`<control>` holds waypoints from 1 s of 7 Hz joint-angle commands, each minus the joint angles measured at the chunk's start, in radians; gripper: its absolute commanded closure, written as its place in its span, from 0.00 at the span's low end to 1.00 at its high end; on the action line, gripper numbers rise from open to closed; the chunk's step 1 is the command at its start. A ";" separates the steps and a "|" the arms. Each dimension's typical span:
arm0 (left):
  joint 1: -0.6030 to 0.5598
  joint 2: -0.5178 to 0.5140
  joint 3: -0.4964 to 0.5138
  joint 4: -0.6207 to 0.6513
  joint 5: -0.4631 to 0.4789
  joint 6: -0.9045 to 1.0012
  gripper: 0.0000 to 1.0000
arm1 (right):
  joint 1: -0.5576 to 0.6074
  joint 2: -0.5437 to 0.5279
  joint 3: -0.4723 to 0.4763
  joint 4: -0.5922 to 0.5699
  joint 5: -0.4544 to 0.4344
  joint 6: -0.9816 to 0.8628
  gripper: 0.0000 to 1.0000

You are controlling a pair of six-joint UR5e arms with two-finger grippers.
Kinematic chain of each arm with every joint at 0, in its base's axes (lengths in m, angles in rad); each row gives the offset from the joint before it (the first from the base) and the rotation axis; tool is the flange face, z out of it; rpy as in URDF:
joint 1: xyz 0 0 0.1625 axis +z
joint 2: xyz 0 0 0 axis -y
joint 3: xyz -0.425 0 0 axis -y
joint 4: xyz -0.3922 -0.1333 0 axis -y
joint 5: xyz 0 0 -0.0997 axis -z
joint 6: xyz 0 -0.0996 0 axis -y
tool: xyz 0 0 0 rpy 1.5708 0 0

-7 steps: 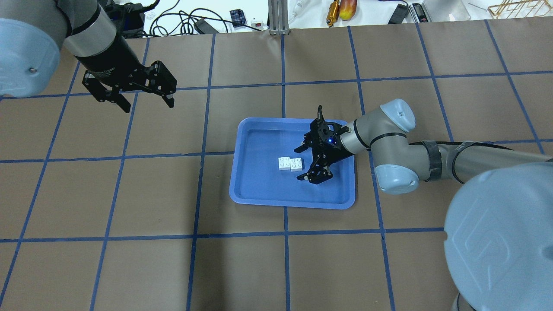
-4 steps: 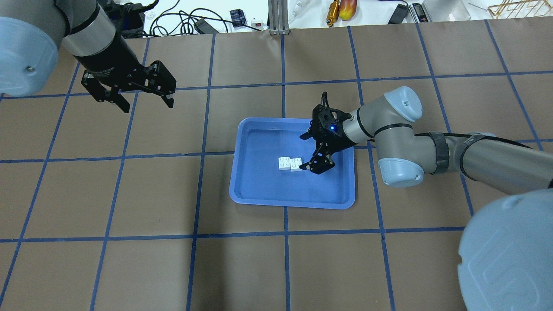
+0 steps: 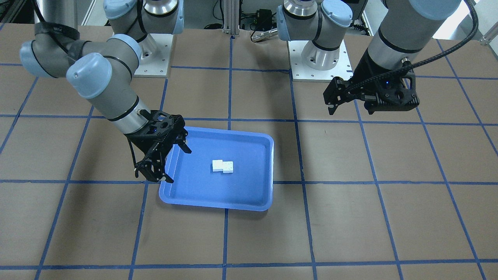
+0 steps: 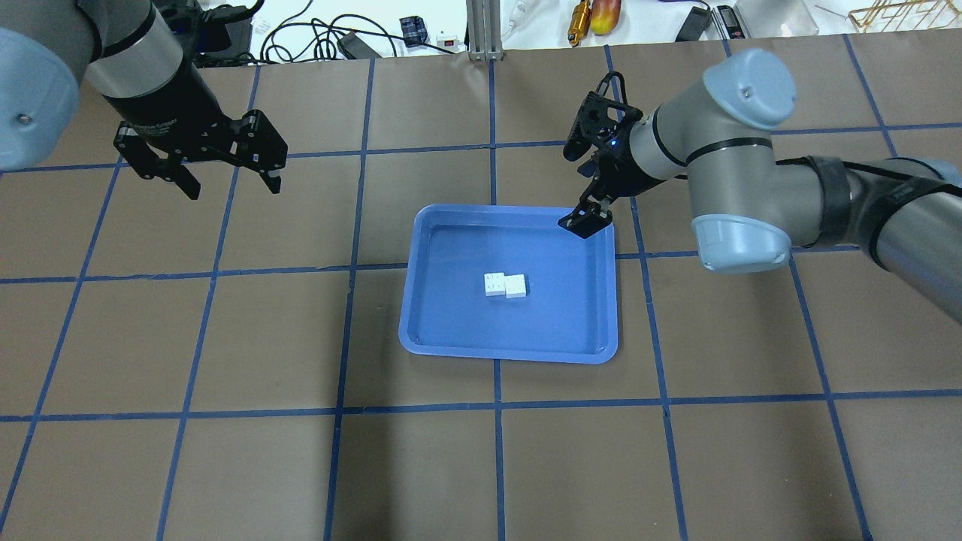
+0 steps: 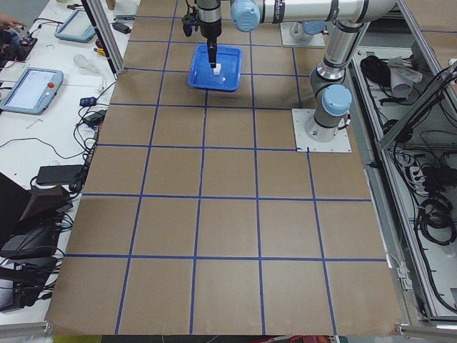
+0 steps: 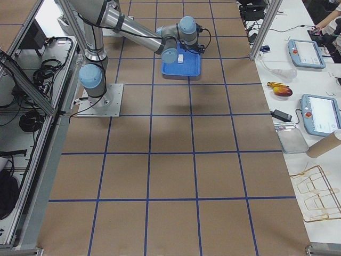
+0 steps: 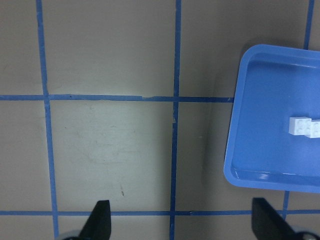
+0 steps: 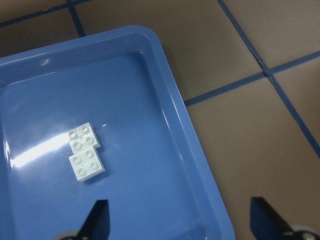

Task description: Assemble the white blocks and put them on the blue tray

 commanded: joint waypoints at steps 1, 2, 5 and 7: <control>0.001 0.022 -0.005 -0.025 0.005 0.007 0.00 | -0.001 -0.101 -0.070 0.169 -0.144 0.132 0.00; 0.004 0.016 -0.003 -0.023 0.002 0.007 0.00 | -0.004 -0.150 -0.117 0.282 -0.157 0.280 0.00; 0.001 0.015 -0.005 -0.020 0.002 0.007 0.00 | -0.001 -0.177 -0.370 0.731 -0.327 0.616 0.00; 0.003 0.016 -0.005 -0.019 0.004 0.007 0.00 | 0.000 -0.180 -0.432 0.818 -0.483 0.872 0.00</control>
